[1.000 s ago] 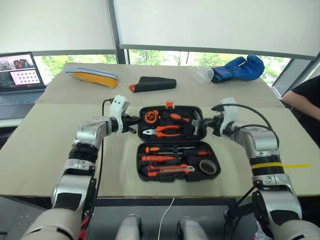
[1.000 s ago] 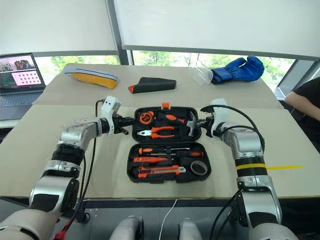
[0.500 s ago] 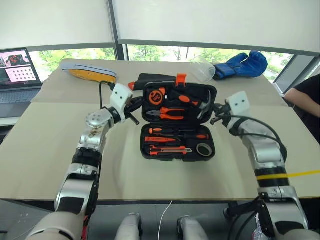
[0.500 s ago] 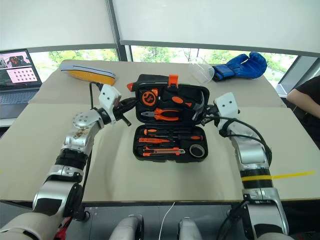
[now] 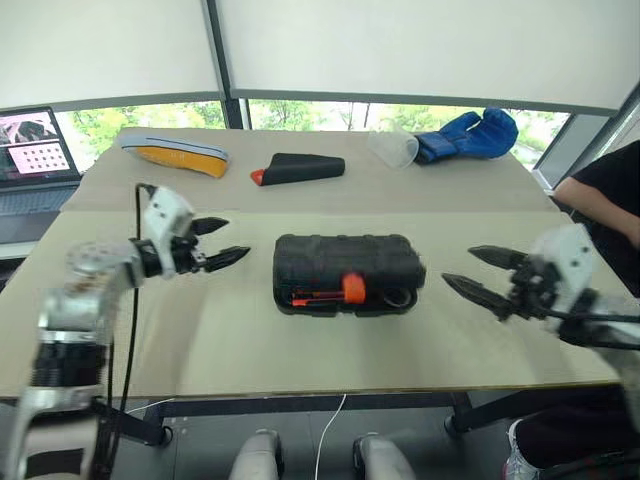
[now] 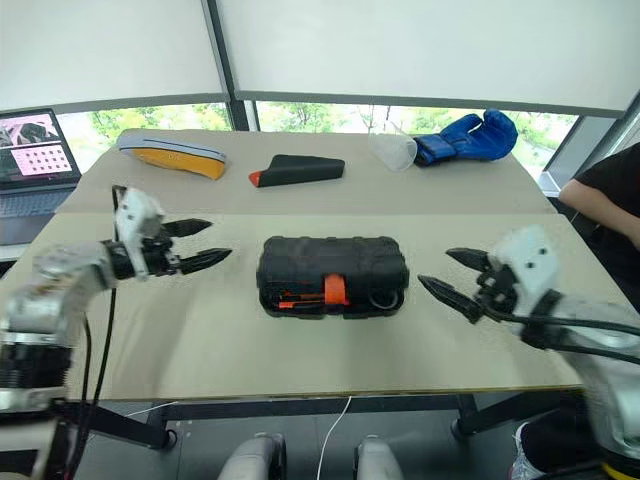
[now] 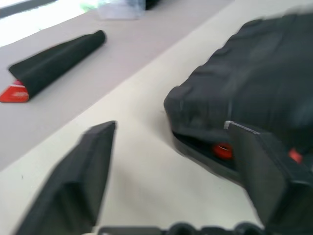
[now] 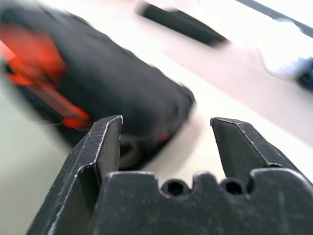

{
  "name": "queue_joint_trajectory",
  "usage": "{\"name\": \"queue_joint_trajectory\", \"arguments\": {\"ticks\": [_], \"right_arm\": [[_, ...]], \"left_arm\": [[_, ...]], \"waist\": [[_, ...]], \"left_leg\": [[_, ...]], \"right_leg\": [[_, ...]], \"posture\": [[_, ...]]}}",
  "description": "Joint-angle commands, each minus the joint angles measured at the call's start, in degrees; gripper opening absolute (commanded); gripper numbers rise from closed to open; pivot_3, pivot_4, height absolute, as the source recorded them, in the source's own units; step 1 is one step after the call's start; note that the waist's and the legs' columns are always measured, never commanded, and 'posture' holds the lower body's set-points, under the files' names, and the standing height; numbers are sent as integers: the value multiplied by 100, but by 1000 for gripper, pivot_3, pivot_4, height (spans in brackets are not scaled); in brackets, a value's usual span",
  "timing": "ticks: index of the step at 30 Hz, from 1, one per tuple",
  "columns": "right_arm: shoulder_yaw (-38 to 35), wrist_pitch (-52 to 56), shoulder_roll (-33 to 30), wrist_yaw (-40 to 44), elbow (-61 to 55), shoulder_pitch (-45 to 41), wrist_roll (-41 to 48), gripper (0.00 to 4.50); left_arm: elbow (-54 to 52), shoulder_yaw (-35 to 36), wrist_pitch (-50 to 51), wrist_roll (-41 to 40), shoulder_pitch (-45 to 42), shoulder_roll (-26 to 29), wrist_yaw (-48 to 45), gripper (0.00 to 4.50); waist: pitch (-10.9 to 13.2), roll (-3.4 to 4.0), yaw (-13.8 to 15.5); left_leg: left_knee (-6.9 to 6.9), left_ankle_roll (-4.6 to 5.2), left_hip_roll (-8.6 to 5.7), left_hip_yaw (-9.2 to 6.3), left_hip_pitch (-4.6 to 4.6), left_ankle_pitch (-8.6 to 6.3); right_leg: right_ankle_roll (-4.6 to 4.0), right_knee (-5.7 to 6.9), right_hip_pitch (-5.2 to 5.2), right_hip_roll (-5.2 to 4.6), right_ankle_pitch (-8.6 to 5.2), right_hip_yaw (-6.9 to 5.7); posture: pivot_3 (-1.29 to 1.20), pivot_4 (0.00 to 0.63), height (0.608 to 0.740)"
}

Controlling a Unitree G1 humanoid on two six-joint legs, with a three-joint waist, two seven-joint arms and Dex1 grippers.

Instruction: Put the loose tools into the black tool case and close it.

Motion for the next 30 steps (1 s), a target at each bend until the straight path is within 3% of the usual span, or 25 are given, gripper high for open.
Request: {"name": "queue_joint_trajectory", "arguments": {"ticks": [1, 2, 4, 8, 12, 17, 20, 25, 27, 30], "right_arm": [[215, 39, -176, 345, -267, 424, 80, 3216], [423, -34, -199, 369, -298, 525, -33, 3216], [853, -204, -204, 391, -324, 624, -269, 2714], [1768, -575, -109, 207, -81, 392, -949, 1572], [2464, -887, 3, 95, 311, -7, -1559, 99], [3127, -1219, 254, 124, 833, -646, -2049, 0], [3285, -1327, 429, -71, 1178, -972, -2378, 0], [3245, -1558, 594, -183, 1660, -1271, -2652, 0], [3205, -1684, 565, -130, 1784, -1303, -2713, 0], [2955, -1867, 429, -169, 2041, -1287, -2813, 0]], "left_arm": [[709, -521, -570, 448, -551, 122, -550, 4416], [998, -722, -865, 678, -744, 44, -608, 4416], [1710, -1058, -1437, 1096, -1205, -261, -539, 4459], [3333, -1558, -2789, 1886, -2169, -1186, -45, 3466], [4841, -1859, -3827, 2567, -2922, -1899, 707, 1983], [6009, -2097, -4612, 3170, -3419, -2478, 1363, 49], [6317, -2228, -4760, 3481, -3565, -2670, 1564, 49], [6478, -2346, -5127, 3735, -3562, -2783, 1142, 49], [6475, -2278, -5217, 3663, -3533, -2806, 698, 49], [6132, -2065, -5422, 3149, -3294, -2720, -1102, 49]], "waist": [[-3, -4, 34], [-3, -3, 49], [-3, -3, 81], [-3, -5, 151], [3, -15, 157], [5, -18, 128], [5, -19, 153], [5, -19, 196], [5, -19, 213], [5, -19, 218]], "left_leg": [[-3, -2, -1, -2, -2, -2], [-6, -3, -9, 0, -2, -2], [-6, -3, -20, 9, -8, -2], [13, -2, -19, 11, -44, -1], [64, 5, -16, 7, -105, 3], [64, 55, -14, 7, -133, 16], [63, 56, -14, 3, -168, 16], [73, 56, -22, 3, -182, 16], [74, 56, -22, 4, -182, 16], [76, 55, -21, 5, -182, 16]], "right_leg": [[-2, -7, 2, -4, -1, -5], [-2, -10, 0, -15, -1, -7], [-2, -14, -3, -33, -1, -6], [-1, -22, -12, -32, 0, -14], [23, -2, -27, -16, 3, -6], [52, 8, -54, 2, 11, 12], [52, 15, -89, 7, 11, 11], [49, 10, -92, 0, 23, 11], [49, 10, -91, 0, 24, 11], [47, 10, -91, 0, 27, 11]], "posture": [[0, 150, 740], [0, 150, 740], [0, 150, 740], [0, 150, 740], [0, 150, 740], [0, 150, 740], [0, 150, 740], [0, 150, 740], [0, 150, 740], [0, 150, 740]]}}
